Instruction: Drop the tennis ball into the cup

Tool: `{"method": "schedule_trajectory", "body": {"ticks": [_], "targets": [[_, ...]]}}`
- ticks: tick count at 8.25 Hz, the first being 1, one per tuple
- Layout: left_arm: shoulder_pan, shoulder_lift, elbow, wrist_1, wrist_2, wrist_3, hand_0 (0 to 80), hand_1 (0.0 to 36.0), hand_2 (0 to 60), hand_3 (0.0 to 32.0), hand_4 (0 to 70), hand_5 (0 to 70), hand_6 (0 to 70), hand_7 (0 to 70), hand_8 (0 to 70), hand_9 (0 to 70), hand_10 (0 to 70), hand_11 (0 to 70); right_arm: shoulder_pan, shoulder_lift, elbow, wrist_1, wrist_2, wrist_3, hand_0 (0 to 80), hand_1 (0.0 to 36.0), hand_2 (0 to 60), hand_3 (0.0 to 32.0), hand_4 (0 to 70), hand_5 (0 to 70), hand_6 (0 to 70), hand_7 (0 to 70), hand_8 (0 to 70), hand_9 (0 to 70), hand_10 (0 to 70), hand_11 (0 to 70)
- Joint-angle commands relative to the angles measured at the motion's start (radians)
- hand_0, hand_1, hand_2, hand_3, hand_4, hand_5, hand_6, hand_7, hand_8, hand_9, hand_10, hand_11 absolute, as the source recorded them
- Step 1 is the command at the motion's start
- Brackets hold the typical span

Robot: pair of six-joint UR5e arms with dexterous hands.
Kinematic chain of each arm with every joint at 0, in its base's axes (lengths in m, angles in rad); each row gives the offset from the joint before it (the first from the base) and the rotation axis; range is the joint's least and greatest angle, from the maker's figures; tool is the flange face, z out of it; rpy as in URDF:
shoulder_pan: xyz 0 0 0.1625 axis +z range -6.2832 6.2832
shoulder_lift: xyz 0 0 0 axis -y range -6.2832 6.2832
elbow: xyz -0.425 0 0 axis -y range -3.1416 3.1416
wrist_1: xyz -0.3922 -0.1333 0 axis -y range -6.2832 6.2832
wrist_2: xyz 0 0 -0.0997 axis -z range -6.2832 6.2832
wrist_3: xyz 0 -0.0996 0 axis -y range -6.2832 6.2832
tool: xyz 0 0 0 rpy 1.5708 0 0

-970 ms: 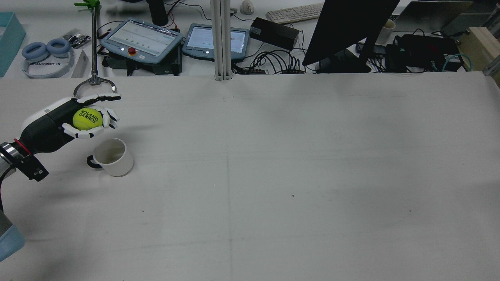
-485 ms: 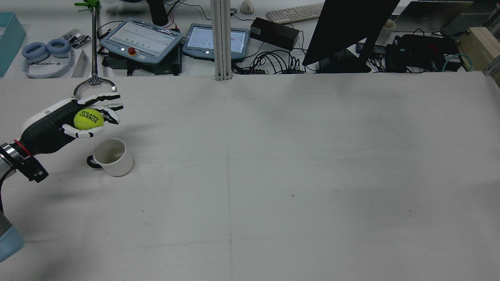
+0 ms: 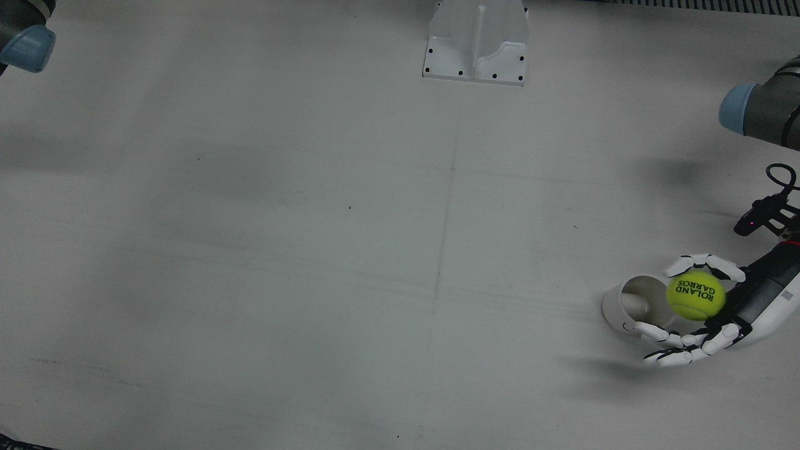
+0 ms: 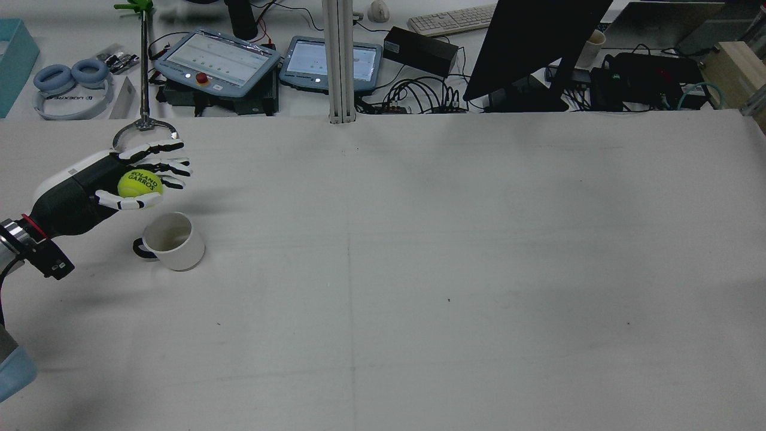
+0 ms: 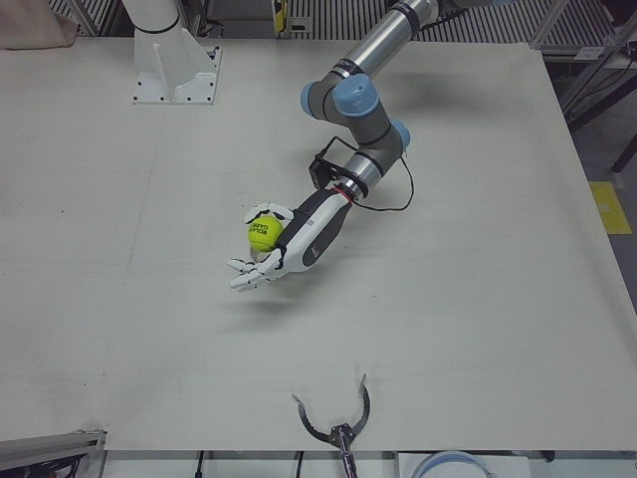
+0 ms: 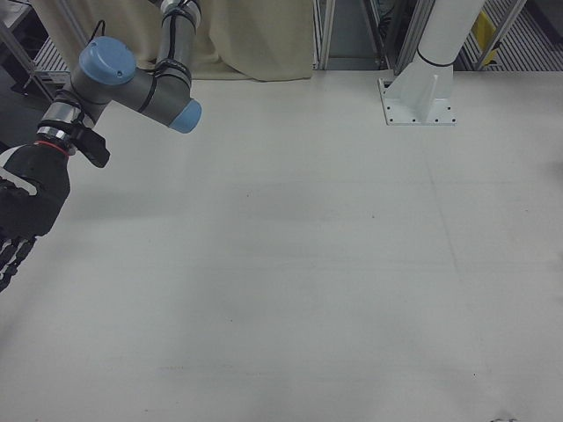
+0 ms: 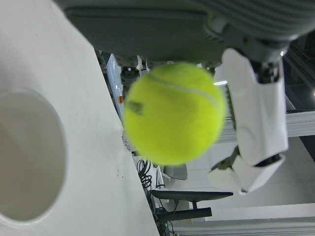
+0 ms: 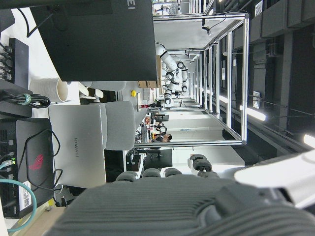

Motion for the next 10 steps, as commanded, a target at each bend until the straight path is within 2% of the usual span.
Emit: {"method": "schedule_trajectory", "body": {"ticks": [1,2,3,4,5,6,7,8,9,10], "targets": [[0.001,0.002,0.0,0.0,0.007,-0.005,54.6,24.2,29.9,0.0,12.2,15.2,40.3,21.3,16.5,15.0,18.4,28.9,0.0,0.0,0.0,0.0,0.0,0.001,0.0,0.0,0.0,0.0,0.0,0.0,0.0,0.0,0.0,0.0,0.0,0.0],[0.001,0.003,0.0,0.0,0.007,-0.01,56.2,25.0,29.3,0.0,12.1,16.9,46.9,20.6,18.0,15.1,18.8,29.6,0.0,0.0,0.0,0.0,0.0,0.001,0.0,0.0,0.0,0.0,0.0,0.0,0.0,0.0,0.0,0.0,0.0,0.0],[-0.009,0.0,0.004,0.001,0.005,-0.035,57.1,26.3,29.5,0.0,12.3,15.6,38.7,22.6,16.5,15.6,19.2,30.3,0.0,0.0,0.0,0.0,0.0,0.0,0.0,0.0,0.0,0.0,0.0,0.0,0.0,0.0,0.0,0.0,0.0,0.0],[-0.08,0.0,0.01,0.015,0.004,-0.08,58.2,28.1,31.7,0.0,12.8,15.3,34.7,23.9,15.9,16.2,19.4,30.6,0.0,0.0,0.0,0.0,0.0,0.0,0.0,0.0,0.0,0.0,0.0,0.0,0.0,0.0,0.0,0.0,0.0,0.0],[-0.243,-0.003,0.019,0.03,0.025,-0.077,59.9,30.4,34.9,0.0,13.9,15.5,33.2,25.3,16.1,17.1,20.5,32.4,0.0,0.0,0.002,0.0,0.0,0.0,0.0,0.0,0.0,0.0,0.0,0.0,0.0,0.0,0.0,0.0,0.0,0.0],[-0.333,-0.009,0.042,0.031,0.062,-0.076,67.4,32.2,29.2,0.0,15.9,17.3,38.3,26.7,18.1,18.6,21.8,34.5,0.0,0.0,0.002,0.0,0.0,-0.002,0.0,0.0,0.0,0.0,0.0,0.0,0.0,0.0,0.0,0.0,0.0,0.0],[-0.396,-0.009,0.051,0.034,0.064,-0.074,80.0,34.7,25.7,0.0,18.1,20.9,50.6,26.6,21.4,19.6,23.2,37.0,0.0,0.0,0.002,0.0,0.0,-0.002,0.0,0.0,0.0,0.0,0.0,0.0,0.0,0.0,0.0,0.0,0.0,0.0],[-0.424,-0.009,0.057,0.034,0.065,-0.073,80.0,35.9,27.1,0.0,19.0,19.2,42.0,29.6,20.0,20.5,23.9,38.0,0.0,0.0,0.002,0.0,0.0,0.0,0.0,0.0,0.0,0.0,0.0,0.0,0.0,0.0,0.0,0.0,0.0,0.0],[-0.435,-0.004,0.059,0.034,0.064,-0.073,79.7,35.0,32.3,0.0,19.9,20.8,52.5,28.4,22.1,20.4,24.2,38.3,0.0,0.0,0.002,0.0,0.0,0.0,0.0,0.0,0.0,0.0,0.0,0.0,0.0,0.0,0.0,0.0,0.0,0.0],[-0.438,-0.001,0.059,0.032,0.065,-0.071,71.2,34.2,34.0,0.0,19.9,17.9,39.9,30.7,19.6,20.9,24.5,38.6,0.0,0.0,0.002,0.0,0.0,0.0,0.0,0.0,0.0,0.0,0.0,0.0,0.0,0.0,0.0,0.0,0.0,0.0]]}}
